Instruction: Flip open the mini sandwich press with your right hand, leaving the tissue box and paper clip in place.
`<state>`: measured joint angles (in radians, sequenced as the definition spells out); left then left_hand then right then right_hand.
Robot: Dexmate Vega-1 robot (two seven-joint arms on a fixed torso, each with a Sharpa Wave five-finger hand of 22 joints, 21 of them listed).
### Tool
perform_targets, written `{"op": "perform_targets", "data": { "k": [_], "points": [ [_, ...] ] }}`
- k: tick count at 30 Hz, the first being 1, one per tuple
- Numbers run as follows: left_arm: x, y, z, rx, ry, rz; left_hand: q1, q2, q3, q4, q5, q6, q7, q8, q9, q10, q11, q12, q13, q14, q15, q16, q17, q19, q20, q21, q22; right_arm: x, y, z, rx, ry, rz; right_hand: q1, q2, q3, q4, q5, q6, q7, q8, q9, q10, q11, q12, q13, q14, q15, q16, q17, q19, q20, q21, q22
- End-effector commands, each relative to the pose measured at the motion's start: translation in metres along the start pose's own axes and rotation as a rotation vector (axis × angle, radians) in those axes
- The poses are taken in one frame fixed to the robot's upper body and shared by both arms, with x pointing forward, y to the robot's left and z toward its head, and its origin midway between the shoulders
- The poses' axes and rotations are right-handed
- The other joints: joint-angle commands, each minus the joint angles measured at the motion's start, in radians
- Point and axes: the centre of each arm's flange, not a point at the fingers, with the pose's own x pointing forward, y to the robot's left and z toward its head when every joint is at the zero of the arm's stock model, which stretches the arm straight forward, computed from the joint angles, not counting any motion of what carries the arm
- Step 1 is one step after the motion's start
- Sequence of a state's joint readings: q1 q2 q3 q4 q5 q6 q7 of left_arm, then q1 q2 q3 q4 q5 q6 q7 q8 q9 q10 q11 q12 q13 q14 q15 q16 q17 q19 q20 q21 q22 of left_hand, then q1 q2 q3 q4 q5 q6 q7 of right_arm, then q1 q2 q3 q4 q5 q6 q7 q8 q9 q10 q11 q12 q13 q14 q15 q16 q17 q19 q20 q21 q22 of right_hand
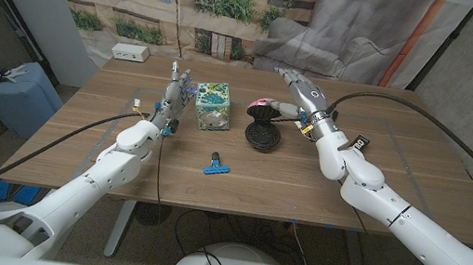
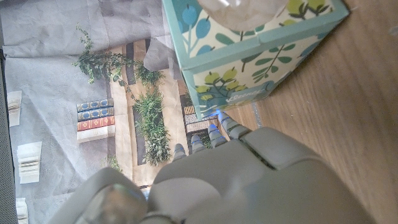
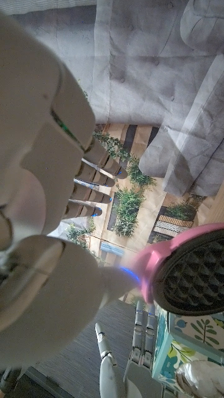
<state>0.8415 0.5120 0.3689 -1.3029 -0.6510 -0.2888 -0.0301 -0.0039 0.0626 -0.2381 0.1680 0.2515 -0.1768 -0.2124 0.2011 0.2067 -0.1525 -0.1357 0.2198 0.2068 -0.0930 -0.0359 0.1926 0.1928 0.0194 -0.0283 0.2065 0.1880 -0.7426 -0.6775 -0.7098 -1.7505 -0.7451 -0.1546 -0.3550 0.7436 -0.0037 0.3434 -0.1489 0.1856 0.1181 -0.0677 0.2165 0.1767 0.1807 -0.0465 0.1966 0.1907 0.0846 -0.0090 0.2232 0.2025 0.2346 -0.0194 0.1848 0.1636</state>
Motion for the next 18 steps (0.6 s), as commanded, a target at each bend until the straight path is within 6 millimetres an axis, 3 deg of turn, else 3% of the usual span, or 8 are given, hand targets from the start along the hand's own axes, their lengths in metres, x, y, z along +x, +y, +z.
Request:
{"op": "perform_targets", "data": {
  "k": [1,18],
  "points": [
    [0.0,0.0,0.0,0.0,0.0,0.0,0.0,0.052,-0.008,0.001,0.005,-0.035,-0.008,0.005,0.004,-0.005,-0.001,0.007,0.002,-0.007,-0.038,0.003,0.003,0.004,-0.003,0.006,0.003,0.012,0.003,-0.004,0.006,0.003,0.017,-0.005,0.008,0.004,0.004,0.007,0.009,-0.001,-0.002,0.004,0.008,-0.001,-0.001,0.003,0.002,0.006,-0.002,0.002,0.003,0.006,-0.002,0.001],
    [0.0,0.0,0.0,0.0,0.0,0.0,0.0,0.052,-0.008,0.001,0.005,-0.033,-0.008,0.005,0.005,-0.004,0.0,0.007,0.002,-0.007,-0.037,0.003,0.003,0.003,-0.003,0.006,0.003,0.032,-0.002,-0.016,0.021,0.012,0.038,-0.012,0.01,0.002,0.005,0.007,0.008,-0.001,-0.006,0.004,0.008,0.0,-0.002,0.003,0.001,0.009,-0.003,0.002,0.003,0.009,-0.002,0.001]
  ]
}}
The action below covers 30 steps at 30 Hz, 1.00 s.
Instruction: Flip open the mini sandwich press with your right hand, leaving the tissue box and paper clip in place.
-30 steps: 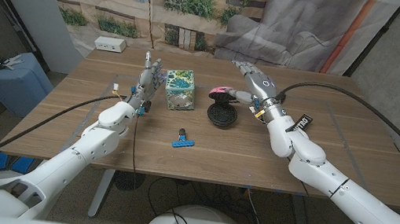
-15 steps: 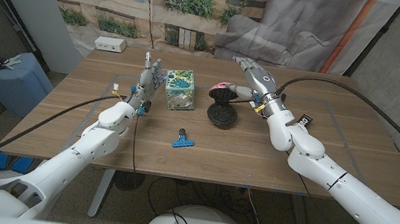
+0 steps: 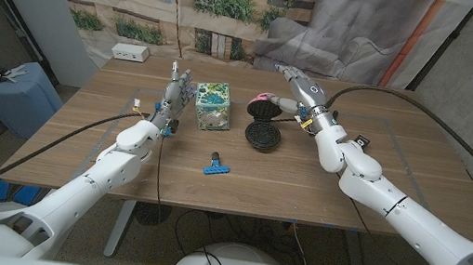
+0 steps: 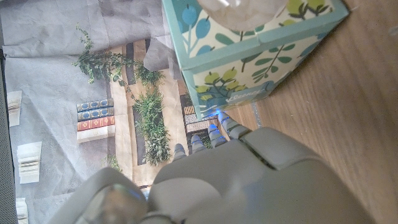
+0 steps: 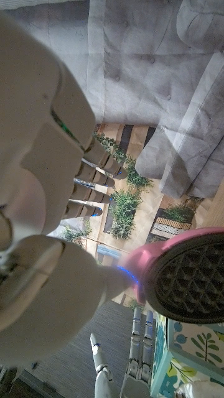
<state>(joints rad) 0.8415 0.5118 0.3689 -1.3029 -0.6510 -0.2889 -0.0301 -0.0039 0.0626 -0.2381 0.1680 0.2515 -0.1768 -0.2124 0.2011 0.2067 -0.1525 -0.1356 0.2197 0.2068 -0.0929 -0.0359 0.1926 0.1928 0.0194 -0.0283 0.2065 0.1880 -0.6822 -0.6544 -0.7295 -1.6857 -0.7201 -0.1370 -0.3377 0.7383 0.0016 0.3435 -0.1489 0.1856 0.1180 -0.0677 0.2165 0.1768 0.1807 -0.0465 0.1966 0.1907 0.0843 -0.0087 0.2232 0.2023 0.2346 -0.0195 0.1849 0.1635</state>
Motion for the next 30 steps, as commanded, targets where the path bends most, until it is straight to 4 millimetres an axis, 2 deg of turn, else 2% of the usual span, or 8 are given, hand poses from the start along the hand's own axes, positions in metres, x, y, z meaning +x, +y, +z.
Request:
{"op": "perform_targets", "data": {
  "k": [1,14,30],
  "points": [
    [0.0,0.0,0.0,0.0,0.0,0.0,0.0,0.052,-0.008,0.001,0.005,-0.034,-0.008,0.005,0.005,-0.004,0.0,0.007,0.002,-0.007,-0.037,0.003,0.003,0.003,-0.002,0.006,0.003,0.015,-0.004,-0.008,0.016,0.008,0.027,-0.007,0.005,0.001,0.005,0.007,0.008,0.0,-0.006,0.003,0.008,0.0,-0.002,0.003,0.001,0.008,-0.003,0.002,0.003,0.009,-0.002,0.001],
    [0.0,0.0,0.0,0.0,0.0,0.0,0.0,0.052,-0.008,0.001,0.005,-0.034,-0.008,0.005,0.005,-0.005,0.0,0.007,0.002,-0.007,-0.037,0.003,0.003,0.004,-0.003,0.006,0.003,0.026,0.0,-0.019,-0.005,0.007,0.063,-0.017,0.009,-0.002,0.009,0.006,0.006,0.002,-0.01,0.004,0.01,0.002,-0.002,0.004,0.001,0.01,-0.003,0.004,-0.001,0.013,-0.002,0.001],
    [0.0,0.0,0.0,0.0,0.0,0.0,0.0,0.052,-0.008,0.001,0.005,-0.034,-0.008,0.005,0.005,-0.006,0.0,0.006,0.002,-0.007,-0.037,0.003,0.003,0.004,-0.003,0.006,0.003,0.04,0.002,-0.022,-0.01,-0.007,0.096,-0.028,0.013,-0.005,0.011,0.005,0.008,0.002,-0.012,0.004,0.008,0.003,-0.003,0.004,0.0,0.011,-0.003,0.005,-0.004,0.014,-0.003,0.001]
  ]
}}
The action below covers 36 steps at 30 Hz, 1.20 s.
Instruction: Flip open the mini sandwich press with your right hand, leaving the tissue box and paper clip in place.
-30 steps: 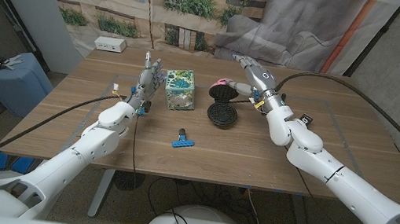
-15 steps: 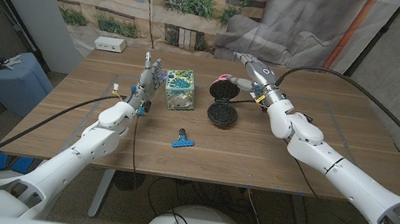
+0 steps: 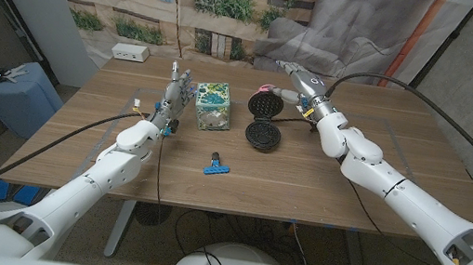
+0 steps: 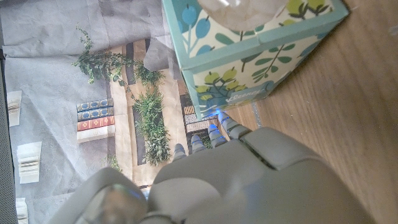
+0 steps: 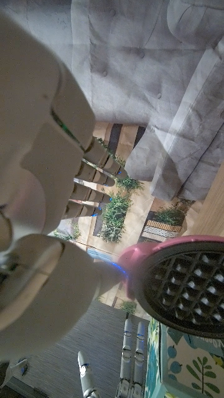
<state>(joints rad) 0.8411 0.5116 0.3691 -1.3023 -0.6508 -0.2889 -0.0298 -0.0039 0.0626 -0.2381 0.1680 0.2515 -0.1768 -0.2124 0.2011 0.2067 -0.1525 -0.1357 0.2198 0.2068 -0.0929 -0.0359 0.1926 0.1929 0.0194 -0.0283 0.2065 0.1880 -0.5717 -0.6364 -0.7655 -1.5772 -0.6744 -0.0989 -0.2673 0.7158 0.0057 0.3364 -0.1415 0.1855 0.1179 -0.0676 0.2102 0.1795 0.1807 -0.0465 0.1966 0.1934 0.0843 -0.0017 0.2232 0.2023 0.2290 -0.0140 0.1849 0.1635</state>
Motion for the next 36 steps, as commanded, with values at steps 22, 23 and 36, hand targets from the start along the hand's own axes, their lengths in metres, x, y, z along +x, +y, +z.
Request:
{"op": "perform_targets", "data": {
  "k": [22,23,36],
  "points": [
    [0.0,0.0,0.0,0.0,0.0,0.0,0.0,0.052,-0.008,0.001,0.005,-0.035,-0.008,0.005,0.005,-0.006,0.0,0.006,0.002,-0.007,-0.038,0.003,0.003,0.004,-0.003,0.006,0.003,0.025,0.014,-0.013,-0.018,-0.008,0.031,-0.014,0.016,0.001,0.004,0.005,0.022,0.0,-0.004,0.001,0.008,0.005,-0.003,0.001,0.001,0.005,-0.002,0.005,0.001,0.011,-0.002,0.001],
    [0.0,0.0,0.0,0.0,0.0,0.0,0.0,0.052,-0.008,0.001,0.005,-0.035,-0.008,0.005,0.005,-0.005,0.001,0.007,0.002,-0.007,-0.037,0.003,0.003,0.004,-0.003,0.006,0.003,0.025,0.014,-0.014,-0.022,-0.007,0.03,-0.014,0.016,0.001,0.004,0.005,0.023,0.001,-0.003,0.001,0.009,0.005,-0.003,0.001,0.002,0.005,-0.002,0.005,0.001,0.011,-0.002,0.001],
    [0.0,0.0,0.0,0.0,0.0,0.0,0.0,0.052,-0.008,0.001,0.005,-0.034,-0.008,0.005,0.005,-0.006,0.001,0.007,0.002,-0.007,-0.036,0.003,0.003,0.003,-0.003,0.006,0.003,0.026,0.015,-0.022,-0.015,0.009,0.02,-0.016,0.022,0.001,0.003,0.006,0.027,-0.001,-0.004,0.001,0.012,0.004,-0.002,0.002,0.008,0.003,0.0,0.006,0.006,0.008,0.0,0.001]
  ]
}}
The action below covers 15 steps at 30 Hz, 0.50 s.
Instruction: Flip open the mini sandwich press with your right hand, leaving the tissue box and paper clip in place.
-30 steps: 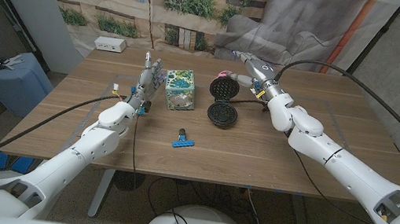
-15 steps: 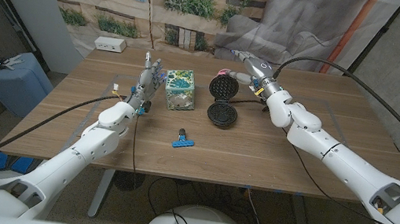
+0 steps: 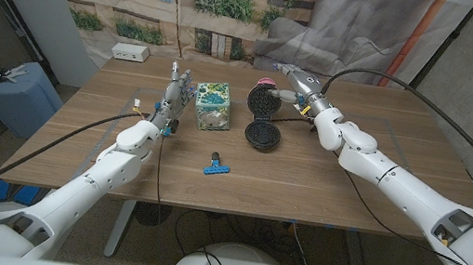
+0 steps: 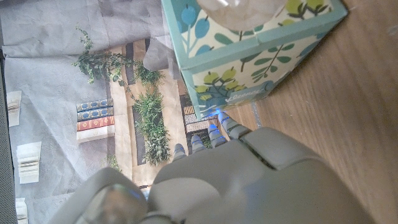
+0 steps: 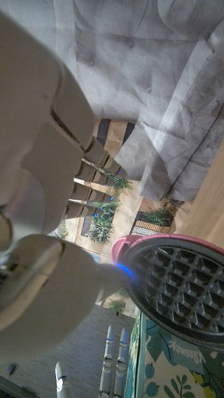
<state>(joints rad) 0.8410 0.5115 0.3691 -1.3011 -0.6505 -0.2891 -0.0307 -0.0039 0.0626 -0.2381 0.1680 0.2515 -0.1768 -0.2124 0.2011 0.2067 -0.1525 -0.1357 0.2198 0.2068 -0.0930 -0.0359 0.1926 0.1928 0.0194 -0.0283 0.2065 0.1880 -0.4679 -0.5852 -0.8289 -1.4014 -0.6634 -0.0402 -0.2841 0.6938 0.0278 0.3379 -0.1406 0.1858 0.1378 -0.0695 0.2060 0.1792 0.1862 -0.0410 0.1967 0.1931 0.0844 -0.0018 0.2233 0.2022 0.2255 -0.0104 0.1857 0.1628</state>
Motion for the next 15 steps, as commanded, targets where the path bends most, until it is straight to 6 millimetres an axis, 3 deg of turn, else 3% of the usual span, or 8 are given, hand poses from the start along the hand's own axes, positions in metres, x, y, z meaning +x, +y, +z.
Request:
{"op": "perform_targets", "data": {
  "k": [1,15],
  "points": [
    [0.0,0.0,0.0,0.0,-0.001,0.0,0.0,0.052,-0.008,0.001,0.005,-0.034,-0.008,0.005,0.005,-0.005,0.001,0.007,0.002,-0.007,-0.037,0.003,0.003,0.003,-0.003,0.006,0.003,0.001,0.001,-0.007,0.005,0.011,-0.013,0.006,0.0,0.0,0.002,0.006,0.007,0.001,0.0,0.002,0.007,-0.001,-0.002,0.002,0.008,0.003,0.0,0.006,0.01,0.005,0.0,0.002],
    [0.0,0.0,0.0,0.0,-0.001,0.0,0.0,0.052,-0.008,0.001,0.005,-0.034,-0.008,0.005,0.005,-0.006,0.001,0.006,0.002,-0.007,-0.036,0.003,0.003,0.003,-0.003,0.006,0.003,-0.018,-0.011,-0.009,0.105,0.024,-0.026,0.0,0.003,-0.002,0.002,0.006,0.005,0.0,-0.003,0.002,0.004,-0.001,-0.004,0.002,0.005,0.004,-0.001,0.006,0.007,0.005,-0.002,0.002]
  ]
}}
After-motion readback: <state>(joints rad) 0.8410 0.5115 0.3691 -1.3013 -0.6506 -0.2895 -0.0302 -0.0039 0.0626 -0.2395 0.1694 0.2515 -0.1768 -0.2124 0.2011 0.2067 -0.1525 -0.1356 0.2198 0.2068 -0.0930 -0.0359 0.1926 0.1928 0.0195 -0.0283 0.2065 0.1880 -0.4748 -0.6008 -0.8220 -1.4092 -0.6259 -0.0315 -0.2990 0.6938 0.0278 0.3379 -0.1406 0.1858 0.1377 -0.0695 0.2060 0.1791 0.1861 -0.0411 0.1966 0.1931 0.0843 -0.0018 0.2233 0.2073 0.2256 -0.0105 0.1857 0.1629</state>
